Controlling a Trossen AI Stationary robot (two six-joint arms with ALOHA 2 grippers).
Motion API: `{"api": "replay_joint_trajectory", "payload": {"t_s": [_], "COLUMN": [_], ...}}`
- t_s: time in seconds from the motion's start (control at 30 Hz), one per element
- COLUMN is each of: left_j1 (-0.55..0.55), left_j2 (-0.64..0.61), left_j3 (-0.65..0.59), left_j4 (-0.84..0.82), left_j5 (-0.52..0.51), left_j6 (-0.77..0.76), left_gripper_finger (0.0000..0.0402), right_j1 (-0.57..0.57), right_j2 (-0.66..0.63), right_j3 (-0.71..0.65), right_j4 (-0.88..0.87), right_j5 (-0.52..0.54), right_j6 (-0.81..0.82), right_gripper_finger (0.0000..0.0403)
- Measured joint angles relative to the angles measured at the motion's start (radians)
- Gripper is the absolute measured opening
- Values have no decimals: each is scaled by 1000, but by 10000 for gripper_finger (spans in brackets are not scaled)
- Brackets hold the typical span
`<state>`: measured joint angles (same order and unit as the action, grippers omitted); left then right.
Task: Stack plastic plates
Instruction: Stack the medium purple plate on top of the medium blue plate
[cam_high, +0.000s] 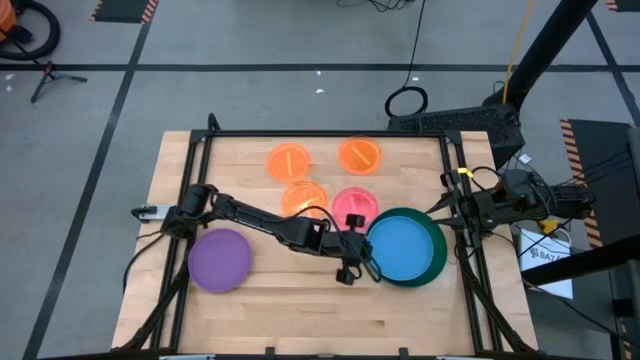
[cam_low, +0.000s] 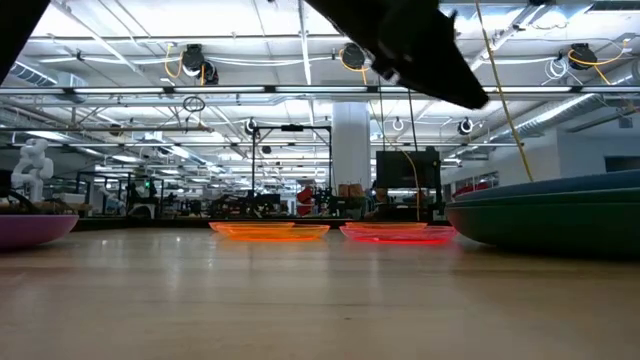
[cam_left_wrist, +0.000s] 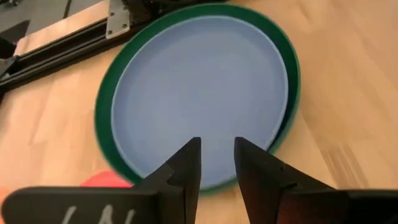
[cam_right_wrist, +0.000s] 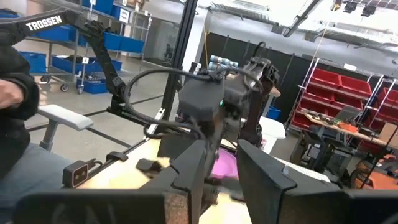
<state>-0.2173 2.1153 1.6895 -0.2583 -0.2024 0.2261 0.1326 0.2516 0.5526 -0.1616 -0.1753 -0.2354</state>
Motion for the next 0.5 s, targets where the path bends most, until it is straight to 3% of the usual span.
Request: {"api": "replay_joint_trajectory", "payload": {"t_s": [0.27,0.5], "left_j1": [5,14], "left_j2": [-120,-202], "left_j3": [1,1], "left_j4": [-372,-764], "left_j5": [-10,-19], "left_j6": [23,-68], "left_gripper_finger": [104,104], "right_j1": [0,0], "right_j2": [30,94], "right_j3": [0,0], "right_j4": [-23,-40], "right_j5": [183,289], "right_j6": [110,185], "right_gripper_finger": [86,86]}}
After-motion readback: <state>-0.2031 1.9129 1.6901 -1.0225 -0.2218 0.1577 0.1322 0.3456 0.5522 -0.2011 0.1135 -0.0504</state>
